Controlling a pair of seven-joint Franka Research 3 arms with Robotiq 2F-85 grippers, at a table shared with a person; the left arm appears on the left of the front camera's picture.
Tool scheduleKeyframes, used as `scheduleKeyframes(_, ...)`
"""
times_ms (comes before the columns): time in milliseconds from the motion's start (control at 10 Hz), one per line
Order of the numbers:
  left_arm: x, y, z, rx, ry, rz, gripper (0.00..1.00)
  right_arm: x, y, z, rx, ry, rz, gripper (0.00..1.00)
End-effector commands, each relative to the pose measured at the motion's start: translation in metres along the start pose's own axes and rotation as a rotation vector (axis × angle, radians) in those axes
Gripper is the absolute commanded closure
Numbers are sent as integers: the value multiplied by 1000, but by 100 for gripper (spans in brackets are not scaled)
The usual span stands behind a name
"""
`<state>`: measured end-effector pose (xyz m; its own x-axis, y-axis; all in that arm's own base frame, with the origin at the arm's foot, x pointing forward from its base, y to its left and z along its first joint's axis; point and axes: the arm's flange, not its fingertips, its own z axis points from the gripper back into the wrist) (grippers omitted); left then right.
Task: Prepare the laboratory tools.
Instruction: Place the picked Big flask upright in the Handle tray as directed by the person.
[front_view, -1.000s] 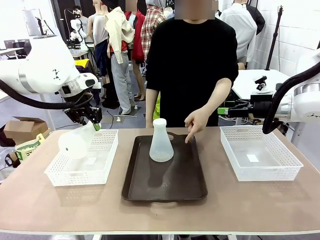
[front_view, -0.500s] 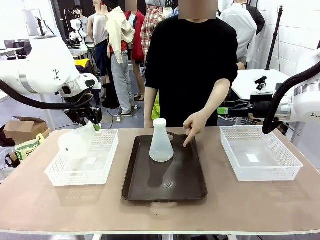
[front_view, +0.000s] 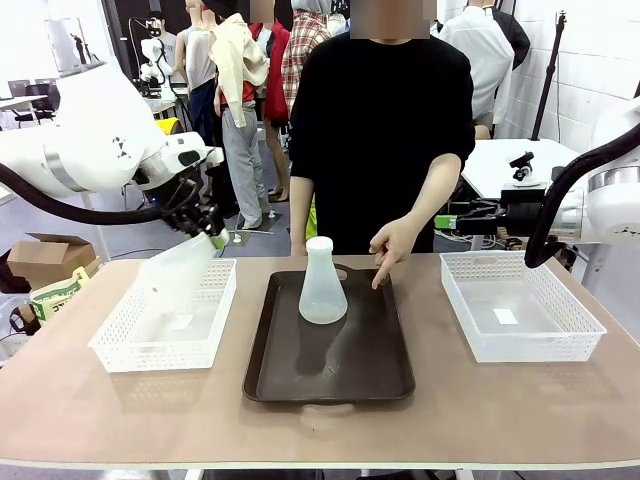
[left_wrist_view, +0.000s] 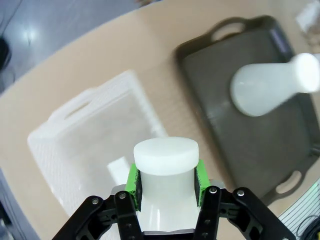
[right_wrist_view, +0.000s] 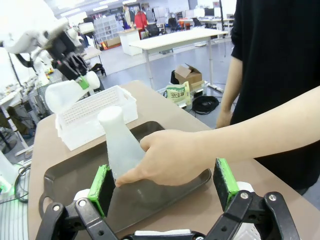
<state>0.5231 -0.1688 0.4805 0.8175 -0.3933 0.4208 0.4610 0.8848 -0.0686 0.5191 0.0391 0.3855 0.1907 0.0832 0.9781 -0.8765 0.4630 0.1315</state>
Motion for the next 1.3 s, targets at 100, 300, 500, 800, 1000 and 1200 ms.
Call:
scheduleKeyframes(100,-19,-35,32,-200,-188,-254,100,0,2,-1,-4,5,0,0)
scheduleKeyframes(300,-17,-50,38,-320,-312,-384,100,0,2,-1,-4,5,0,0)
scheduleKeyframes(500,-14,-68,36,-422,-401,-483,100,0,2,-1,-4,5,0,0)
scheduleKeyframes(800,-21,-103,33,-664,-540,-695,100,0,2,-1,-4,5,0,0)
scheduleKeyframes(1000,-25,-108,30,-832,-566,-776,100,0,2,-1,-4,5,0,0)
scheduleKeyframes(1200,-28,-105,28,-871,-700,-756,100,0,2,-1,-4,5,0,0)
